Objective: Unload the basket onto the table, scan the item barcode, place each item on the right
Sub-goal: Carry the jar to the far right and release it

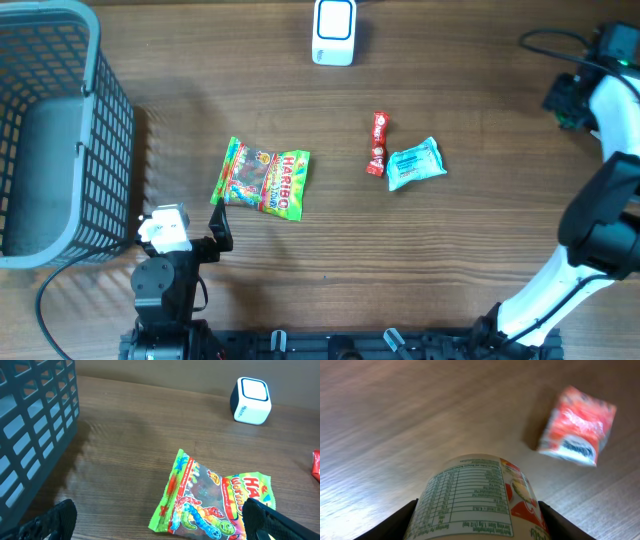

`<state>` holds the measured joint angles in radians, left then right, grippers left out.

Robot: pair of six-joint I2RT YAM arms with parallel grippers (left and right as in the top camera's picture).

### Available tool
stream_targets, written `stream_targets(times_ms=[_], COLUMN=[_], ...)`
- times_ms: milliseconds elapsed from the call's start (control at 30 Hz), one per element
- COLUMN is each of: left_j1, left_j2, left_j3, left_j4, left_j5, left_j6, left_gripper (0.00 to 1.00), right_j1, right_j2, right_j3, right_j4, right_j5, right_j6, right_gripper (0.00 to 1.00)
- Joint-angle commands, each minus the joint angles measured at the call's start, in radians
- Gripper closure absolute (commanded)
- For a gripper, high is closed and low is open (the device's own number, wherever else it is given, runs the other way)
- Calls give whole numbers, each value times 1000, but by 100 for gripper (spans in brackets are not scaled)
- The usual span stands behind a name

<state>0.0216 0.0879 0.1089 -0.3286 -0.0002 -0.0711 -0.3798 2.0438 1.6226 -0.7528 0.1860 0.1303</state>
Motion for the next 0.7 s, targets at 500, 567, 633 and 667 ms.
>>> stream_targets(times_ms=[500,567,633,667], left_j1=[-4,-4,-4,-4], left_j2=[-2,-2,-2,-2], left_j3=[-8,-8,-8,-8], left_j4=[4,4,4,4], left_j5=[14,14,14,14], left_j6=[15,15,15,15], left_gripper=[0,0,0,0], right_j1=[-82,-18,77,187], right_j2=[-201,-296,-344,-347], right_j3=[65,65,65,62], right_j4=[-163,-282,-370,-443], right_j5=[-245,-346,-389,-462], right_j6=[285,347,475,639], right_gripper=[0,0,0,0])
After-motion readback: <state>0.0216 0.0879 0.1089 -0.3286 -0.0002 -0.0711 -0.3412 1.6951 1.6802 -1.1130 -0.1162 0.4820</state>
